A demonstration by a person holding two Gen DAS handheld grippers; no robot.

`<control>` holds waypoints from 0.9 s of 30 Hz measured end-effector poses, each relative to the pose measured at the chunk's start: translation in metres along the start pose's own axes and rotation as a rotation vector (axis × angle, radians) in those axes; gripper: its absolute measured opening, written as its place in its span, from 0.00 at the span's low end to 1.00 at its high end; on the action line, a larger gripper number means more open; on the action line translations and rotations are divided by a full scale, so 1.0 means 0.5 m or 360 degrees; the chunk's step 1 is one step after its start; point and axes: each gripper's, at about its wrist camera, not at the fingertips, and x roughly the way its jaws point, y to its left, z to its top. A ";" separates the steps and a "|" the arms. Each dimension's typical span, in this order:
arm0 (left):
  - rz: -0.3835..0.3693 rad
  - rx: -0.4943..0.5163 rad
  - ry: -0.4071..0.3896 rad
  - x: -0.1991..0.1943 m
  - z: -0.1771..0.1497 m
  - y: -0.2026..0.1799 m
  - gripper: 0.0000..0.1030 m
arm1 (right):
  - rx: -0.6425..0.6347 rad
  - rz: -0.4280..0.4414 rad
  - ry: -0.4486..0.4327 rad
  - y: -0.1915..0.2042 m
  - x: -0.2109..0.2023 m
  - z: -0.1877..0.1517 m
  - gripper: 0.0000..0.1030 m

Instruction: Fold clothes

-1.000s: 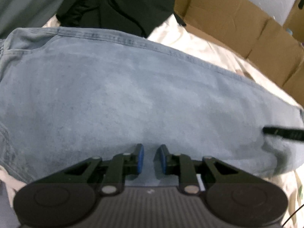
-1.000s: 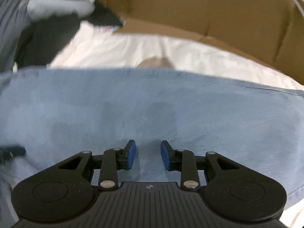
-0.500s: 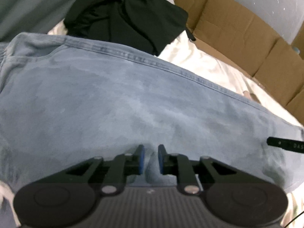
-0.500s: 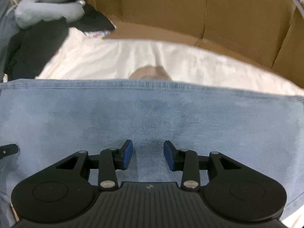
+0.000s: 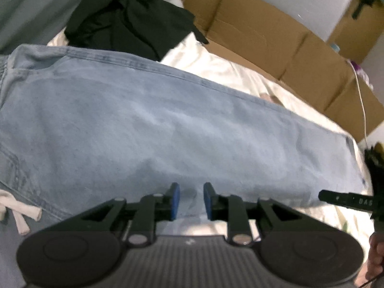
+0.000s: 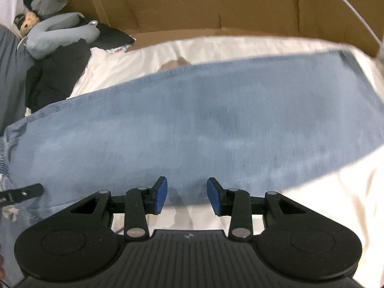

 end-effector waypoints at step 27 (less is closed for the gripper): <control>-0.0365 -0.0681 -0.0066 0.073 -0.102 0.050 0.46 | 0.0830 0.0432 -0.0161 -0.104 0.069 -0.073 0.59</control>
